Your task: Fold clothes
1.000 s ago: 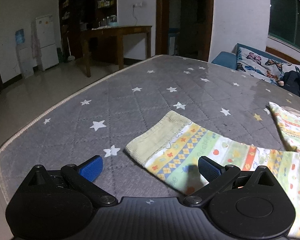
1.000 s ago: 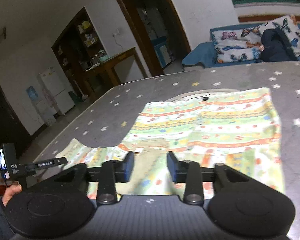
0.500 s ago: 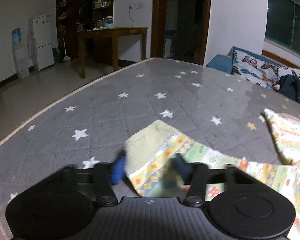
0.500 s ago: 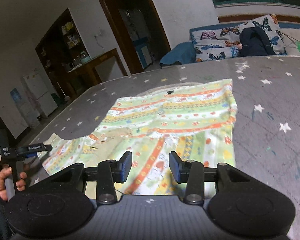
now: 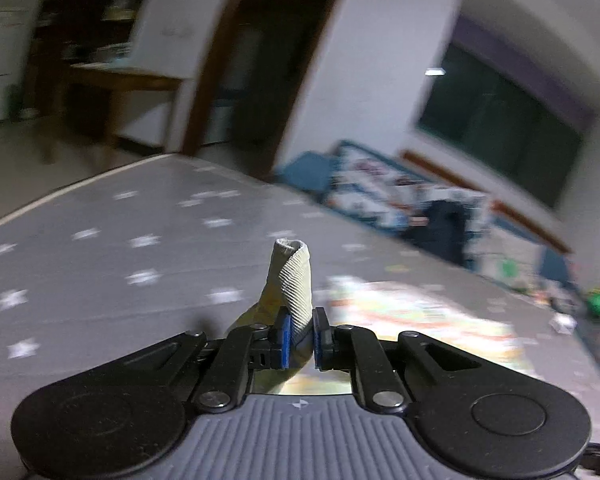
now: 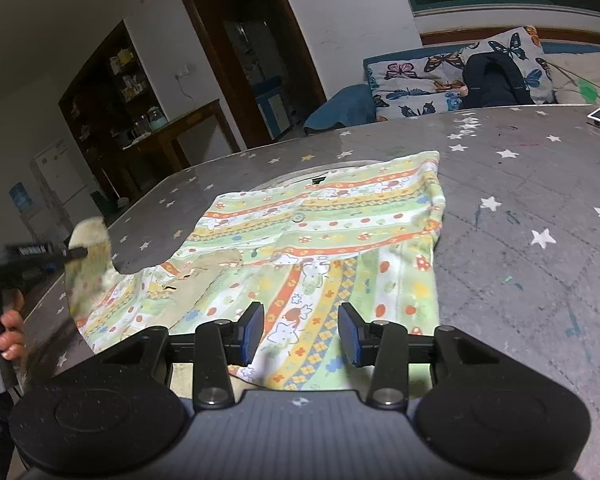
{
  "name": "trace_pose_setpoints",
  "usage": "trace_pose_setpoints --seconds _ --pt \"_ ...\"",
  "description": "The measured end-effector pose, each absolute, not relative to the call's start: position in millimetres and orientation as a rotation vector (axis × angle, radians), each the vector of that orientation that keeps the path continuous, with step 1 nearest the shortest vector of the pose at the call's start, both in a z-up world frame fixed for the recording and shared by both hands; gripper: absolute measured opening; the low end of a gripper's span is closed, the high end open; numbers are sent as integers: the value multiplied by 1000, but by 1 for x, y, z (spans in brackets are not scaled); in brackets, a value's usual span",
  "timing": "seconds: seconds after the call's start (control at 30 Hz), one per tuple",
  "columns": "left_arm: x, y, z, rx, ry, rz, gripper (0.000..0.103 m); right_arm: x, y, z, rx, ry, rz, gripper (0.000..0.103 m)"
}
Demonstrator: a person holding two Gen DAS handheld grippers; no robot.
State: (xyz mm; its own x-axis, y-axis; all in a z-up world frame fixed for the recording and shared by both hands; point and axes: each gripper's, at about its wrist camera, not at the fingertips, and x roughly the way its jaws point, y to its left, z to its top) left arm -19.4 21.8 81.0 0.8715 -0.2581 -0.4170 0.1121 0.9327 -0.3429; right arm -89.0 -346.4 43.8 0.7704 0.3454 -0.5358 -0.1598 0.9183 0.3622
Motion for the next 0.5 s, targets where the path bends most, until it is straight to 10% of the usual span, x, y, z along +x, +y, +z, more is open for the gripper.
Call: trace_pose_setpoints --seconds 0.4,0.5 --pt "-28 -74 113 -378 457 -687 12 -96 -364 44 340 613 240 41" --pt "-34 -90 111 -375 482 -781 28 -98 -367 43 342 611 227 41"
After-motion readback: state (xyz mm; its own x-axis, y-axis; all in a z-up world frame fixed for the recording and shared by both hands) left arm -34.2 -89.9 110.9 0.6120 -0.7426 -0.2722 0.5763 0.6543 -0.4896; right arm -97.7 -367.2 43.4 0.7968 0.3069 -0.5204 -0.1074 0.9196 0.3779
